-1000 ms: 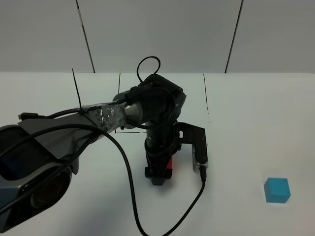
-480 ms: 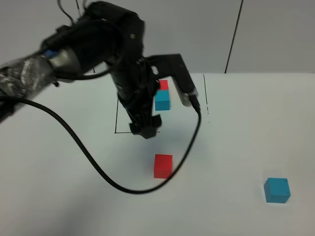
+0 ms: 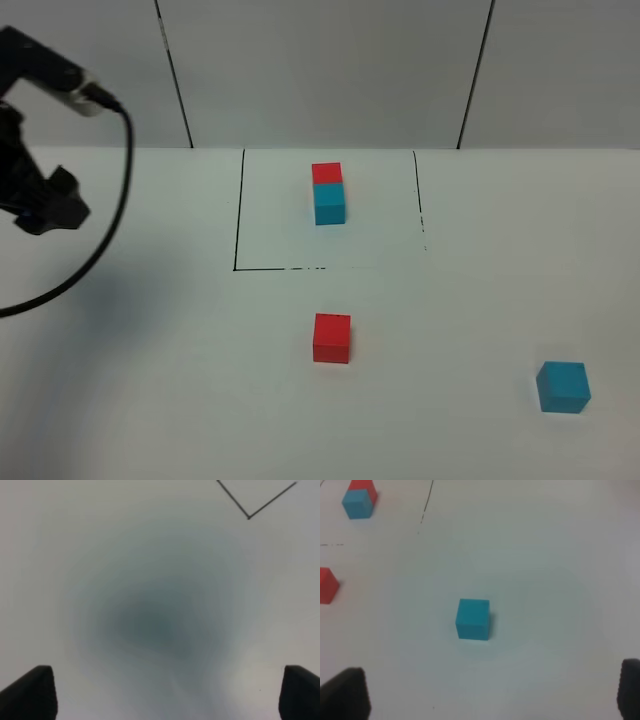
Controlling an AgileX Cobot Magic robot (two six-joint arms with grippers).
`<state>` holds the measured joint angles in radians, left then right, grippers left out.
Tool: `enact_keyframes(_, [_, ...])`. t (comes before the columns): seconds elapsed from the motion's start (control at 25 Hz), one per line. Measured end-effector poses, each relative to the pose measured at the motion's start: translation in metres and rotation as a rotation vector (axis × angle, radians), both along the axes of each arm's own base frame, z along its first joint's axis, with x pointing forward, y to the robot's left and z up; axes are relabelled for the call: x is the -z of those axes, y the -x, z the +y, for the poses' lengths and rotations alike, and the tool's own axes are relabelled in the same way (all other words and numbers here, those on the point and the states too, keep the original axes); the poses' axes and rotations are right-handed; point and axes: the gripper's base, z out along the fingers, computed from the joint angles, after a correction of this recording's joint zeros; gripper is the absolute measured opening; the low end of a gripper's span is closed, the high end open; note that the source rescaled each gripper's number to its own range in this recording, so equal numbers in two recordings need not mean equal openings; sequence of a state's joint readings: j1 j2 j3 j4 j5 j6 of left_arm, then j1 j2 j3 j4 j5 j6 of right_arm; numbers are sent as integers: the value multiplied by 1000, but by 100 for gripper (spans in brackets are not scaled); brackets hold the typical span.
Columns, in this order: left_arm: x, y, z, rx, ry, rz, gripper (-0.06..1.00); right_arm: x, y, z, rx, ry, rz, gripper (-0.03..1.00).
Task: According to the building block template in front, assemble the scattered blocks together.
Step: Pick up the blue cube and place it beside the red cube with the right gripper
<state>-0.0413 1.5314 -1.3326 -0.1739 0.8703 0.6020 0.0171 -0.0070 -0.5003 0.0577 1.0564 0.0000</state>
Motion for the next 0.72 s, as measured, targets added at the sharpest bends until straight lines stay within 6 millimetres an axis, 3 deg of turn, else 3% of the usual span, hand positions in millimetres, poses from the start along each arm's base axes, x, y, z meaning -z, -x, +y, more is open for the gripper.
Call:
enact_keyframes(0.08, [-14, 34, 13, -54, 11, -80, 96, 0, 0, 0, 0, 0, 0, 100])
enact_keyframes(0.24, [-31, 103, 15, -167, 92, -169, 96, 0, 0, 0, 0, 0, 0, 100])
enact_keyframes(0.44, [-23, 182, 16, -257, 138, -238, 95, 0, 0, 0, 0, -1, 0, 100])
enact_keyframes(0.72, [-3, 263, 15, -317, 211, -381, 95, 0, 0, 0, 0, -1, 0, 100])
